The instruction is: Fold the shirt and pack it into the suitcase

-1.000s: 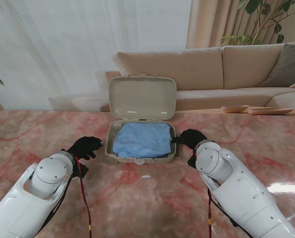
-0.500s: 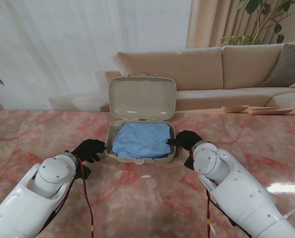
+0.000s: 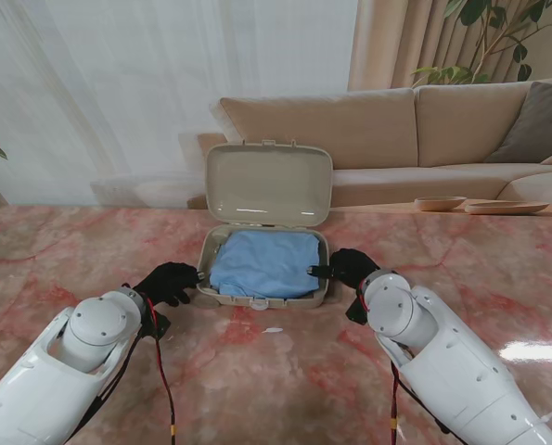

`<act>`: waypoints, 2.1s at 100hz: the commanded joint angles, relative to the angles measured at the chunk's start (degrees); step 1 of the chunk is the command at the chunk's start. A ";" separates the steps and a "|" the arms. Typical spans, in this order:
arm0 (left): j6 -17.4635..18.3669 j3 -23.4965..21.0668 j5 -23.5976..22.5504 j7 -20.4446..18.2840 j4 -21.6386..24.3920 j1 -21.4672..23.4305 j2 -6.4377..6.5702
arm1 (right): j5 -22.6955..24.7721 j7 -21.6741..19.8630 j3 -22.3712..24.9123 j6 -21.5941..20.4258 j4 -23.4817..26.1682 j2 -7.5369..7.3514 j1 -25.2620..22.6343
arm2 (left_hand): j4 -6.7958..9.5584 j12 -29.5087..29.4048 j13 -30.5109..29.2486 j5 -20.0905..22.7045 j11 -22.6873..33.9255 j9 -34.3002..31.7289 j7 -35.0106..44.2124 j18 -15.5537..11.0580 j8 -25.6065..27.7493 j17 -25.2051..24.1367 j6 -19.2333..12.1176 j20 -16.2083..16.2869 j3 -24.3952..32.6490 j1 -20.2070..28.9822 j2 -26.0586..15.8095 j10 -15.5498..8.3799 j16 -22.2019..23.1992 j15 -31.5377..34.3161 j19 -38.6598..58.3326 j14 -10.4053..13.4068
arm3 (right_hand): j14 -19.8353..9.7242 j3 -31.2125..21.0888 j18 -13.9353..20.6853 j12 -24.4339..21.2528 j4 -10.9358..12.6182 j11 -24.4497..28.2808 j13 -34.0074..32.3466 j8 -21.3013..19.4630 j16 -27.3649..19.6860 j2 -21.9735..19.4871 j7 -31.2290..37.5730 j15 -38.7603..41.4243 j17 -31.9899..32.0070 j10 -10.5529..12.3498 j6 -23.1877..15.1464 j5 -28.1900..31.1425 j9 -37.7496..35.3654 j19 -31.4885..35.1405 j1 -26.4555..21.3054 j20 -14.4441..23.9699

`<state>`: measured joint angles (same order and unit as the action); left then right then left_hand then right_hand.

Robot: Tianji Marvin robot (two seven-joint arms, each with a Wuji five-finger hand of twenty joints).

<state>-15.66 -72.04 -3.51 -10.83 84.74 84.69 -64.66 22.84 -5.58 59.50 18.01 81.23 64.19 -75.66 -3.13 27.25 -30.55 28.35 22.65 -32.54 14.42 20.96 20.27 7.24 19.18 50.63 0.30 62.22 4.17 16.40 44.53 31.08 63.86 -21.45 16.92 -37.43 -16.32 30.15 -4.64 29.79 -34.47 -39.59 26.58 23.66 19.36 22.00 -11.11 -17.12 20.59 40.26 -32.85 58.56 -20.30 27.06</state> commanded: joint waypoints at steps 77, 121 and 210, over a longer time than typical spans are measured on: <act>4.58 -1.52 -1.38 -3.24 7.02 9.69 1.15 | 0.25 -6.99 5.11 -5.05 11.50 -1.89 -11.91 | 0.52 0.02 1.55 2.12 -0.04 -0.11 3.47 1.45 1.02 -0.81 -5.86 0.57 -2.17 -0.94 -2.86 0.25 0.23 0.59 0.31 -1.81 | -0.69 1.64 -0.30 -0.98 2.38 -1.15 -1.49 -0.68 -0.72 -2.46 2.21 -0.11 -1.17 0.24 -10.70 3.22 -2.52 -0.33 -1.33 2.44; 6.07 -3.56 -3.73 -4.27 11.17 14.24 1.90 | 0.80 -10.91 7.91 -8.04 16.24 -3.17 -17.36 | 0.51 -0.04 1.63 1.75 -0.31 -0.20 3.04 1.52 0.93 -0.84 -6.10 0.36 -2.24 -1.20 -3.06 0.24 0.05 0.29 0.16 -1.84 | -0.53 2.93 -0.58 -0.68 2.60 -0.92 -2.08 -0.62 -0.54 -3.01 2.02 0.53 -2.00 0.01 -10.40 3.12 -2.99 0.61 -2.17 2.69; 5.03 -8.83 -6.66 -3.38 16.25 18.91 1.98 | 4.20 -14.21 14.47 -4.99 22.55 -4.01 -22.68 | 0.55 -0.17 1.92 1.74 -0.74 -0.26 2.46 1.87 0.96 -0.94 -6.47 0.13 -2.23 -1.17 -3.13 0.17 -0.36 -0.40 -0.26 -1.78 | -0.31 5.57 -0.84 -0.61 3.17 -2.41 -2.44 -0.47 -0.48 -3.19 1.41 -0.29 -2.34 -0.05 -10.40 2.36 -3.36 0.96 -3.65 2.73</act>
<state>-10.26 -80.72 -9.82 -14.40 100.10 102.91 -62.56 27.09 -19.33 73.66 12.70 103.08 60.01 -97.66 -3.13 27.25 -30.53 27.20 22.65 -32.07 14.16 21.43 19.65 6.86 20.21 50.64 0.30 62.22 4.17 18.42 44.53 31.07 63.86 -21.46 17.52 -33.31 -17.30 29.53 -3.99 27.62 -35.40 -39.71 25.97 20.78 21.46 21.19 -13.19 -18.12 16.38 43.34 -35.74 58.57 -21.85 28.47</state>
